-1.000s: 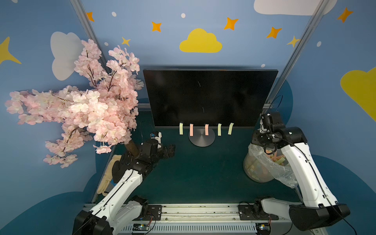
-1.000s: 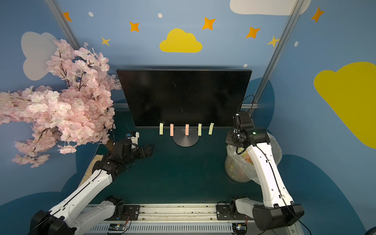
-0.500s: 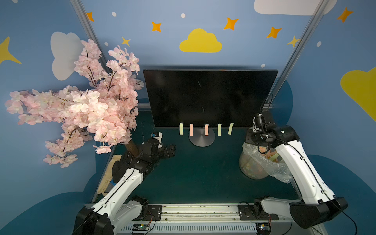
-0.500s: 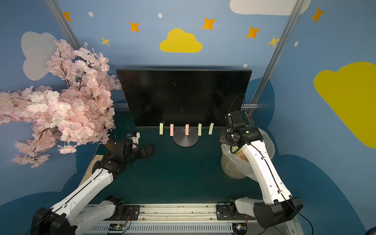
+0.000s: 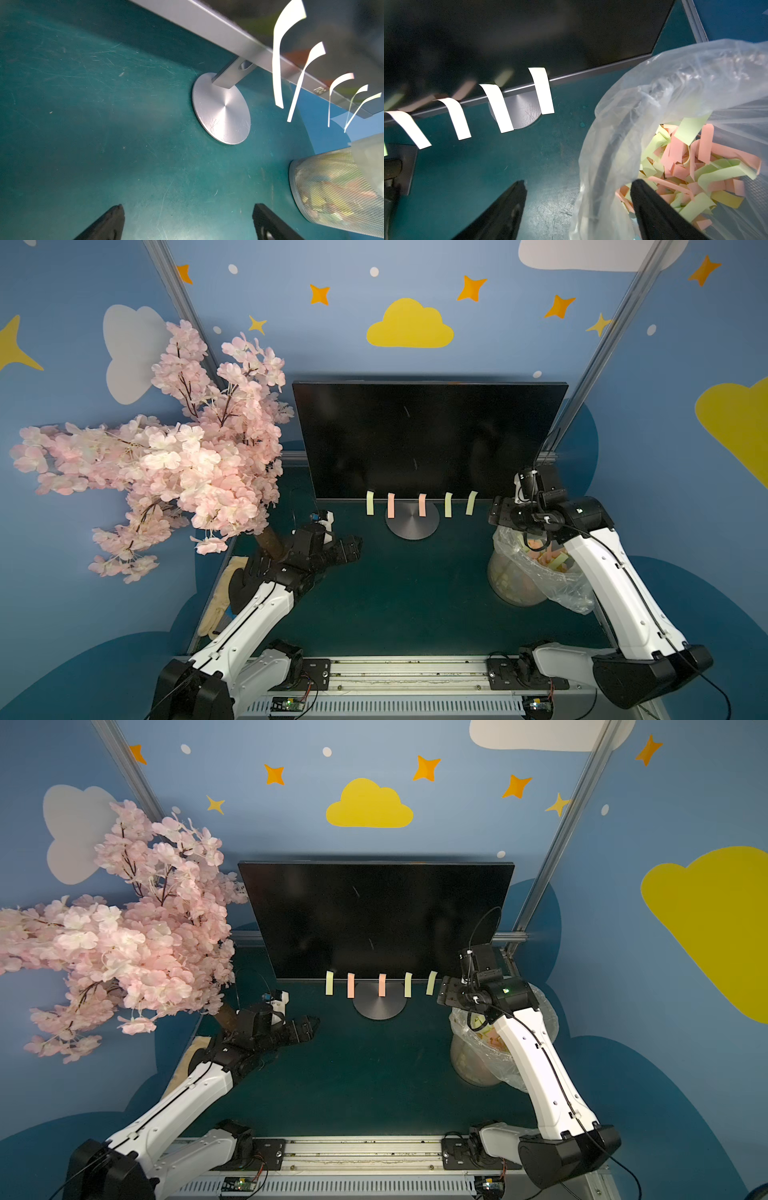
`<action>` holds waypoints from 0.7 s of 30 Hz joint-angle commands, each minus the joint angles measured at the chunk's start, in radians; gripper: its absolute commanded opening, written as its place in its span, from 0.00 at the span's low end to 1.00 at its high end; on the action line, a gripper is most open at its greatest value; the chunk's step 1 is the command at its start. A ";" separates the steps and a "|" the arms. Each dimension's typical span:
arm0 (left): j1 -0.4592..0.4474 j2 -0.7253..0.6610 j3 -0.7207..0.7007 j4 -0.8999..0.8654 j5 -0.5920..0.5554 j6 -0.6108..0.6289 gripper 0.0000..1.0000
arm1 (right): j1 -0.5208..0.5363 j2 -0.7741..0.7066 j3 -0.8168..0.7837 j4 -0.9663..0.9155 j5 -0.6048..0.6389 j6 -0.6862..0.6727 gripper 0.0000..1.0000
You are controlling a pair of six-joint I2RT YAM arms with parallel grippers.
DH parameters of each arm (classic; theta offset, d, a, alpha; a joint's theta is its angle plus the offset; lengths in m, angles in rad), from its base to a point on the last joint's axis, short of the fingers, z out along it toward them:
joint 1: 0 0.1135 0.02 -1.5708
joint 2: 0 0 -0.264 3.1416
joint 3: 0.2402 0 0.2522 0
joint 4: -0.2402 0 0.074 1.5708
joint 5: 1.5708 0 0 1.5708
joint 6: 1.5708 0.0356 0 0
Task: Remove the sticky note from the monitor
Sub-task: Move the trash bin to the center of the board.
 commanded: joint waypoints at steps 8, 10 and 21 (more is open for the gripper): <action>-0.003 -0.033 -0.042 0.138 0.071 -0.180 1.00 | 0.006 -0.081 0.135 0.042 -0.040 -0.034 0.85; -0.003 -0.043 -0.070 0.198 0.075 -0.238 1.00 | 0.009 -0.090 0.141 0.064 -0.090 -0.034 0.84; -0.003 0.005 -0.101 0.430 0.094 -0.473 1.00 | 0.140 -0.093 0.049 0.278 -0.339 -0.038 0.81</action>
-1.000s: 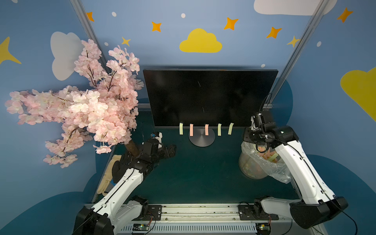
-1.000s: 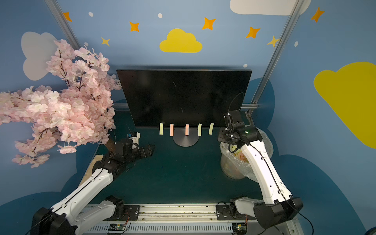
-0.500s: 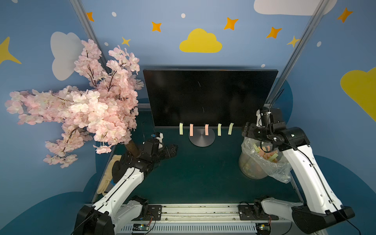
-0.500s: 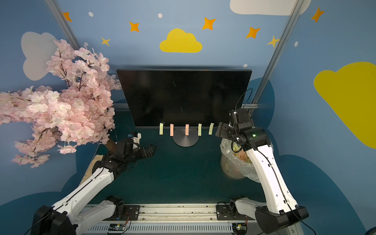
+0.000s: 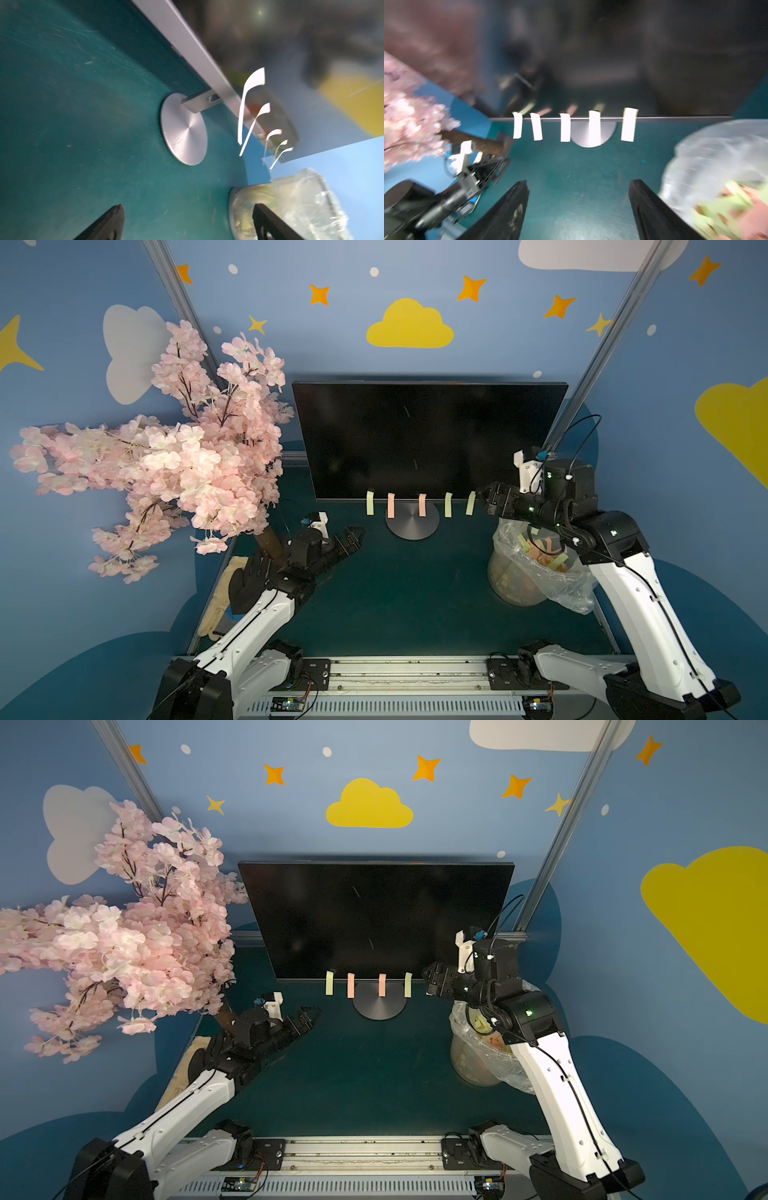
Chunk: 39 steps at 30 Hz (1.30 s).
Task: Remove the sticky note from the monitor
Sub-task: Move the trash bin to the center of the board, then tear off the sticky note from the monitor.
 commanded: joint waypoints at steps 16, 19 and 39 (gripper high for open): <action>-0.002 0.165 0.163 0.146 0.091 -0.094 0.97 | 0.335 0.111 -0.146 0.232 0.008 0.008 0.80; -0.001 0.218 0.191 0.168 0.134 -0.102 0.93 | 0.357 0.118 -0.173 0.265 0.011 0.017 0.80; 0.012 0.350 0.231 0.271 0.175 -0.109 0.66 | 0.384 0.132 -0.198 0.286 0.064 0.021 0.80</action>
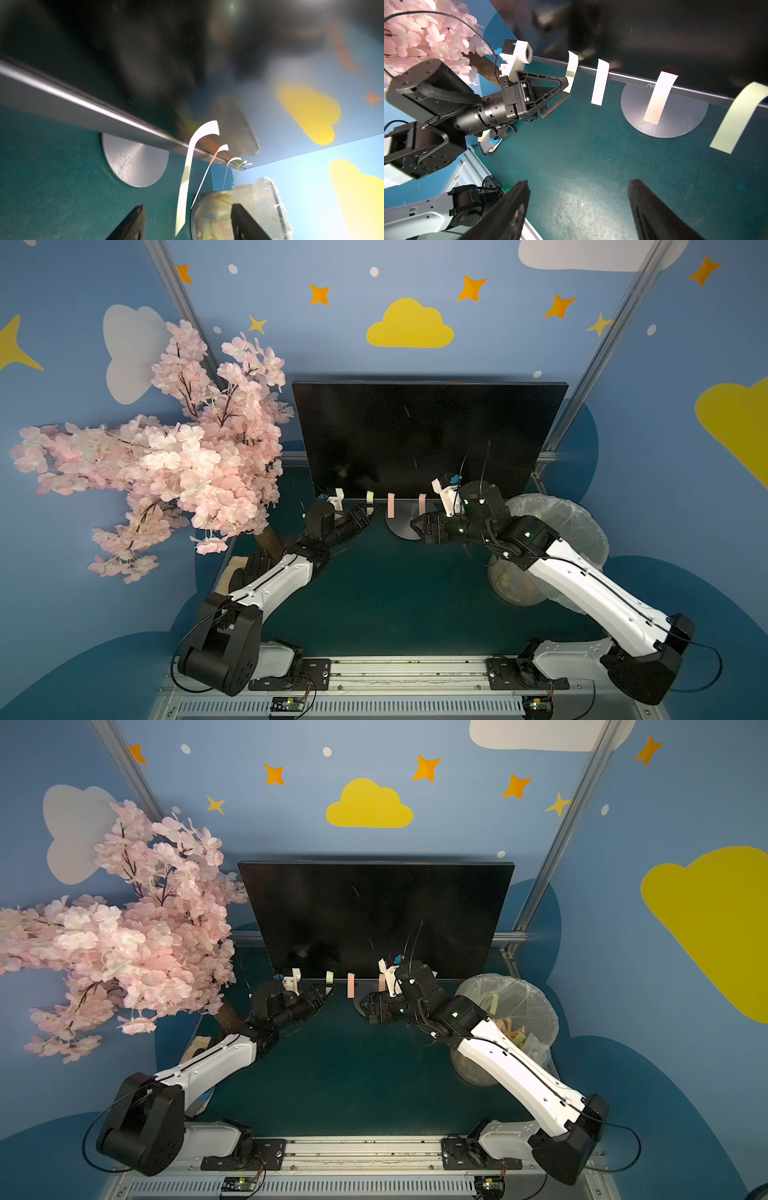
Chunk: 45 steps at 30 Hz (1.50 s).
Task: Remove the sticky note from the monitor
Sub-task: Tear off the sticky note from the monitor.
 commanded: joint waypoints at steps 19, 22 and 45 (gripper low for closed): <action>0.027 0.136 0.065 0.158 0.085 -0.038 0.32 | 0.006 0.013 -0.019 0.016 0.032 0.006 0.79; 0.027 0.142 0.066 0.167 0.090 -0.045 0.24 | 0.006 0.012 -0.023 0.015 0.034 0.006 0.79; -0.008 -0.142 -0.003 -0.081 0.070 0.051 0.02 | 0.004 -0.022 -0.046 0.033 0.061 0.012 0.79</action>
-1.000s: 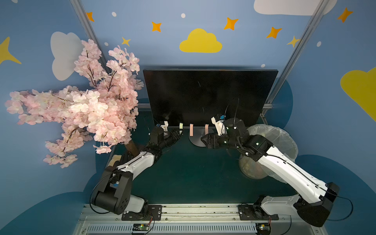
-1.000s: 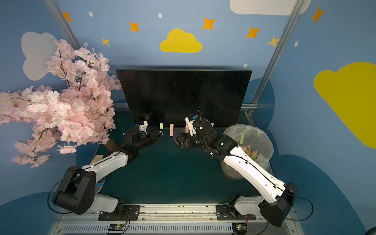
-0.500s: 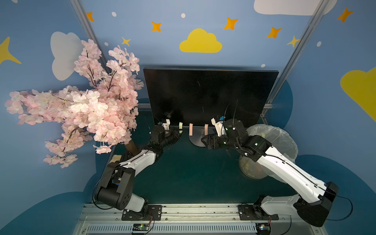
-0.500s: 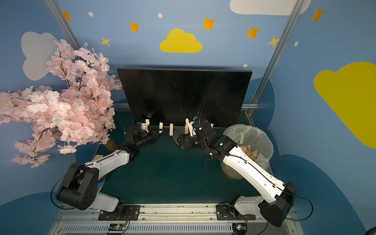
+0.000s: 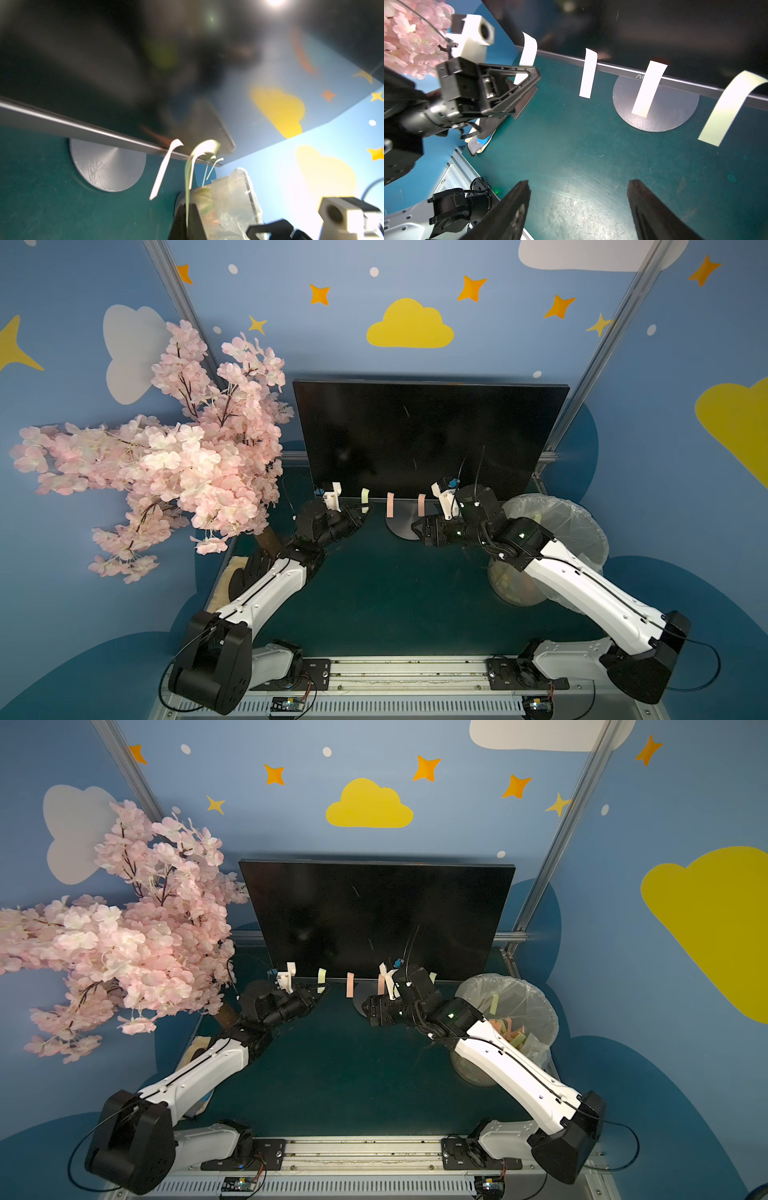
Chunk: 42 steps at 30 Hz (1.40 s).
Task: Remove the sticky note from the monitor
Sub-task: Tear off the sticky note from the monitor, then place the sticky note in the trash bin.
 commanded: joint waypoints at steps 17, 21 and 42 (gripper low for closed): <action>-0.227 0.044 0.324 -0.367 -0.033 0.285 0.03 | -0.101 -0.184 -0.020 -0.052 0.070 0.019 0.80; -0.284 0.116 0.428 -0.407 -0.030 0.322 0.02 | -0.153 -0.249 -0.030 -0.085 0.092 0.026 0.79; -0.512 0.599 1.109 -0.607 0.092 0.474 0.03 | -0.463 -0.552 -0.041 -0.278 0.410 0.232 0.78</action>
